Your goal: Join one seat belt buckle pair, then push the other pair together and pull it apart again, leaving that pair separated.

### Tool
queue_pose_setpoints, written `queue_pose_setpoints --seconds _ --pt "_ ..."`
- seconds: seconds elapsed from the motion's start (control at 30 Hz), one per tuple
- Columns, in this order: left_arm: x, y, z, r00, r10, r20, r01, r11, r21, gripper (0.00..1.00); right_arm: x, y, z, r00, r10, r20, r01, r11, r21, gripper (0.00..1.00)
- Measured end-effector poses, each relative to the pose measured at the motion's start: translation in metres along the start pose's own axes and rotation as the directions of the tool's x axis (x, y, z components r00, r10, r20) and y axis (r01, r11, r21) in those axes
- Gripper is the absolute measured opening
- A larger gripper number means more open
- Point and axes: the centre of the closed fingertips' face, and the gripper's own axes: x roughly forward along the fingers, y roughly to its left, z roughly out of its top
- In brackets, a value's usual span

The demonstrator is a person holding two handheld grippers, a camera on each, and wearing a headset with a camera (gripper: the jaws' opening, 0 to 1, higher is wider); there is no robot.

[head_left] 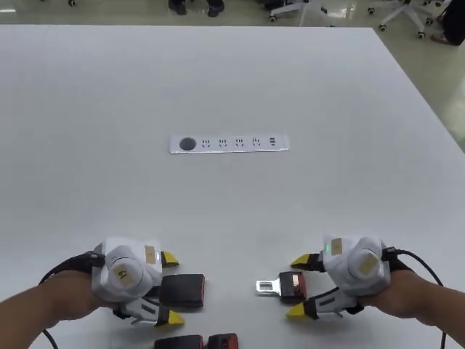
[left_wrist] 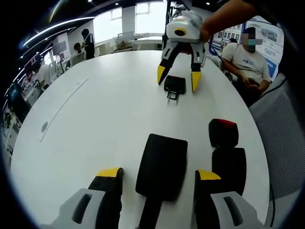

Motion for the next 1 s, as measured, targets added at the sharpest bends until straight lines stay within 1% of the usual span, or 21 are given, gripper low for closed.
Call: queue_pose_setpoints --seconds 0.07,0.13,0.17,0.2,0.23,0.3,0.33,0.47,0.53,0.57,0.7,0.77,0.83,1.0 --pt "-0.0002 0.0013 -0.0007 1.0000 0.004 0.003 -0.004 1.000 0.005 0.61 0.0009 -0.0042 -0.0013 0.9998 -0.015 -0.010 0.015 0.999 -0.032 0.44" --pt "0.0004 0.0014 -0.0013 1.0000 0.005 0.004 -0.005 1.000 0.007 0.60 0.0001 -0.0035 -0.0005 0.9999 -0.012 -0.011 0.011 0.999 -0.044 0.39" --pt "0.0003 0.0005 -0.0016 1.0000 0.000 0.002 0.000 1.000 0.011 0.58 0.0002 -0.0039 -0.0019 0.9997 -0.015 -0.019 0.013 0.998 -0.056 0.36" --pt "-0.0002 -0.0007 -0.0023 1.0000 -0.009 -0.001 0.009 1.000 0.024 0.56 -0.0005 -0.0019 -0.0031 0.9996 -0.011 -0.024 0.010 0.998 -0.063 0.35" --pt "-0.0006 -0.0009 -0.0025 1.0000 -0.010 -0.002 0.010 1.000 0.023 0.52 -0.0032 0.0012 -0.0036 0.9997 -0.012 -0.023 0.010 0.998 -0.069 0.35" --pt "-0.0006 -0.0032 -0.0032 0.9998 -0.018 0.005 0.018 0.999 0.030 0.45 -0.0027 -0.0006 -0.0036 0.9996 -0.011 -0.026 0.009 0.997 -0.078 0.35" --pt "0.0001 -0.0042 -0.0038 0.9998 -0.021 0.005 0.021 0.999 0.033 0.44 -0.0029 -0.0007 -0.0037 0.9996 -0.010 -0.027 0.008 0.997 -0.079 0.35" --pt "0.0010 -0.0016 -0.0040 0.9998 -0.019 0.006 0.019 0.999 0.035 0.41 -0.0036 -0.0005 -0.0035 0.9993 -0.005 -0.038 0.002 0.996 -0.087 0.35" --pt "0.0013 0.0003 -0.0031 0.9998 -0.016 0.011 0.016 0.999 0.032 0.37 -0.0035 -0.0013 -0.0036 0.9989 0.001 -0.046 -0.005 0.996 -0.091 0.34" --pt "0.0013 -0.0013 -0.0012 0.9998 -0.019 0.009 0.018 0.999 0.050 0.36 -0.0038 -0.0010 -0.0034 0.9987 0.003 -0.050 -0.008 0.996 -0.094 0.34" --pt "0.0009 -0.0032 0.0004 0.9998 -0.021 -0.003 0.021 0.998 0.051 0.36 -0.0030 -0.0005 -0.0024 0.9943 0.018 -0.105 -0.030 0.993 -0.113 0.34" --pt "0.0007 -0.0040 0.0011 0.9998 -0.019 -0.009 0.020 0.999 0.051 0.36 -0.0037 0.0013 -0.0029 0.9899 0.025 -0.139 -0.046 0.987 -0.155 0.34" --pt "0.0005 -0.0039 0.0013 0.9997 -0.020 -0.013 0.020 0.999 0.050 0.36 -0.0031 -0.0019 -0.0032 0.9881 0.027 -0.152 -0.049 0.988 -0.146 0.34" --pt "0.0007 -0.0011 -0.0016 0.9997 -0.021 -0.016 0.021 0.999 0.048 0.35 -0.0023 -0.0015 -0.0037 0.9856 0.026 -0.167 -0.050 0.988 -0.144 0.34"
